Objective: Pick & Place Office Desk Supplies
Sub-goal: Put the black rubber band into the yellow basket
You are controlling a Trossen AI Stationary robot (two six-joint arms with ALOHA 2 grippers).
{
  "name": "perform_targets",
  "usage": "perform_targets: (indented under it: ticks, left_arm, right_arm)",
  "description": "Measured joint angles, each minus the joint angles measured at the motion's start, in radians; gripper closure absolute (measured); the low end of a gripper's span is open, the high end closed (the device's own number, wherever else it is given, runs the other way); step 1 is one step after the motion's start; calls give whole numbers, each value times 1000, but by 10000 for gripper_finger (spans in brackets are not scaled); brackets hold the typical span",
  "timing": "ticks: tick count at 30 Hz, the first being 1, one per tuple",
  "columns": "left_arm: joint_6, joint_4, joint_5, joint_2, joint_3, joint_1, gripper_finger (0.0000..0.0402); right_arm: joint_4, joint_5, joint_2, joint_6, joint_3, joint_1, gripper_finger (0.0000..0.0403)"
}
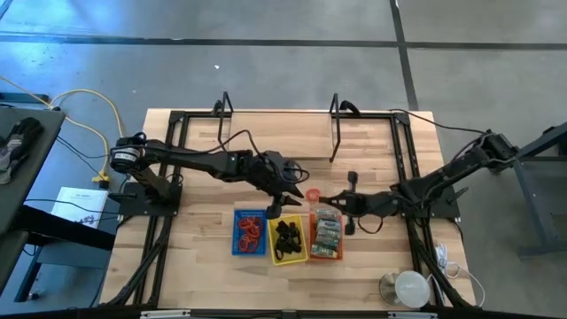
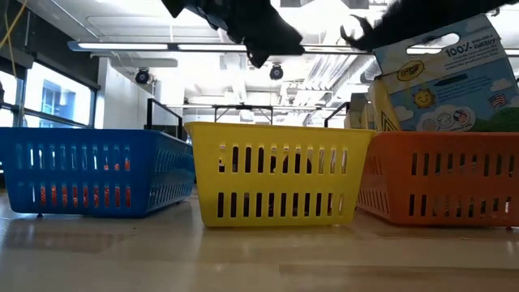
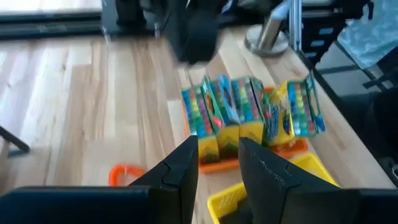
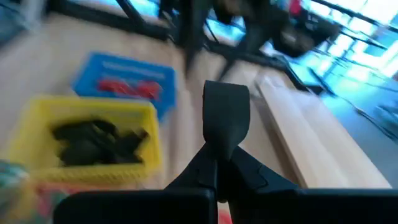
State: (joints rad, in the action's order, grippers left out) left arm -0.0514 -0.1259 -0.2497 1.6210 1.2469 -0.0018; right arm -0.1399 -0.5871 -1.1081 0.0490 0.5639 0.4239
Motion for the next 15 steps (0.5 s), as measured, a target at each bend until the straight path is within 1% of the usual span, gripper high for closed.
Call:
perform_targets:
  ticks: [3, 5, 8, 12, 15]
  left_arm:
    - [0, -2, 2, 10, -1, -4, 291]
    - [0, -13, 3, 13, -1, -4, 291]
    - [10, -9, 7, 13, -1, -3, 291]
    - [50, -44, 59, 5, -1, 1, 291]
    - [44, -88, 73, -17, -1, 2, 291]
  right_arm:
    - [-20, 79, -21, 25, 42, -1, 399]
    - [17, 120, -40, 27, 85, -1, 399]
    - [101, 222, -98, 26, 178, -9, 399]
    - [197, 369, -226, 6, 303, -44, 399]
    - [283, 423, -343, 16, 383, -64, 399]
